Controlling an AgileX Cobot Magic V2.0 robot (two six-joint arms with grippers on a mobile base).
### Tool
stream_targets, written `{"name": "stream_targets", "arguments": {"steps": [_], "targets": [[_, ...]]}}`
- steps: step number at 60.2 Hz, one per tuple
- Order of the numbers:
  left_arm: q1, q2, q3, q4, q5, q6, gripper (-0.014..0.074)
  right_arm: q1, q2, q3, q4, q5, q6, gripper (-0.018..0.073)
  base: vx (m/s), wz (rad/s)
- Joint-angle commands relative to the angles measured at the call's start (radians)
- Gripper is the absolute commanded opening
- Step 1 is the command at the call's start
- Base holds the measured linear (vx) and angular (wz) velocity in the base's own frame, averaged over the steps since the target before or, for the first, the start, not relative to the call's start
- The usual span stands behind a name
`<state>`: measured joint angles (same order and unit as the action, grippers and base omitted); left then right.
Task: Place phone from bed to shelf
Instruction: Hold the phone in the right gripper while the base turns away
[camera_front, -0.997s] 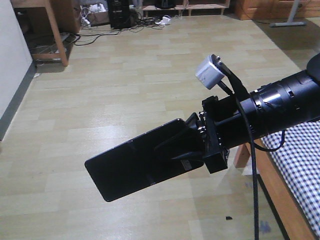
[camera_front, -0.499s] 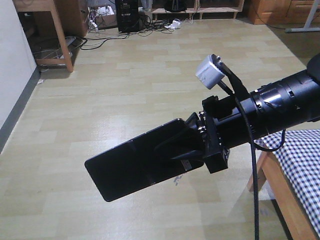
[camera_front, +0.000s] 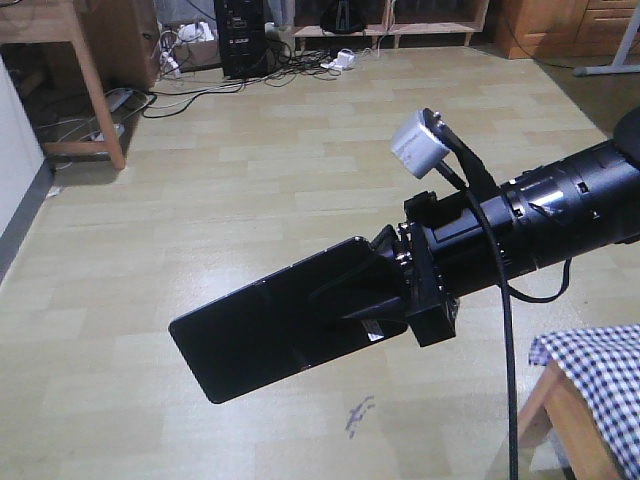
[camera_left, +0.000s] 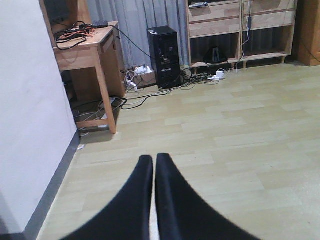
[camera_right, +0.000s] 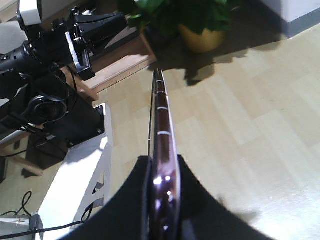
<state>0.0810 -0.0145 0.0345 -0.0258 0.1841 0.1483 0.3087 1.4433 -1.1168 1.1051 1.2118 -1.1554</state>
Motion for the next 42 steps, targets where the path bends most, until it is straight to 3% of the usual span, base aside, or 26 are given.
{"name": "stream_targets", "arguments": {"steps": [1, 42], "targets": [[0.001, -0.010, -0.023, -0.009, -0.071, -0.006, 0.0001, 0.000, -0.033, -0.025, 0.083, 0.074, -0.004, -0.0002, 0.44, -0.09], [0.001, -0.010, -0.023, -0.009, -0.071, -0.006, 0.0001, 0.000, -0.033, -0.025, 0.083, 0.074, -0.004, -0.0002, 0.47, -0.14]]}}
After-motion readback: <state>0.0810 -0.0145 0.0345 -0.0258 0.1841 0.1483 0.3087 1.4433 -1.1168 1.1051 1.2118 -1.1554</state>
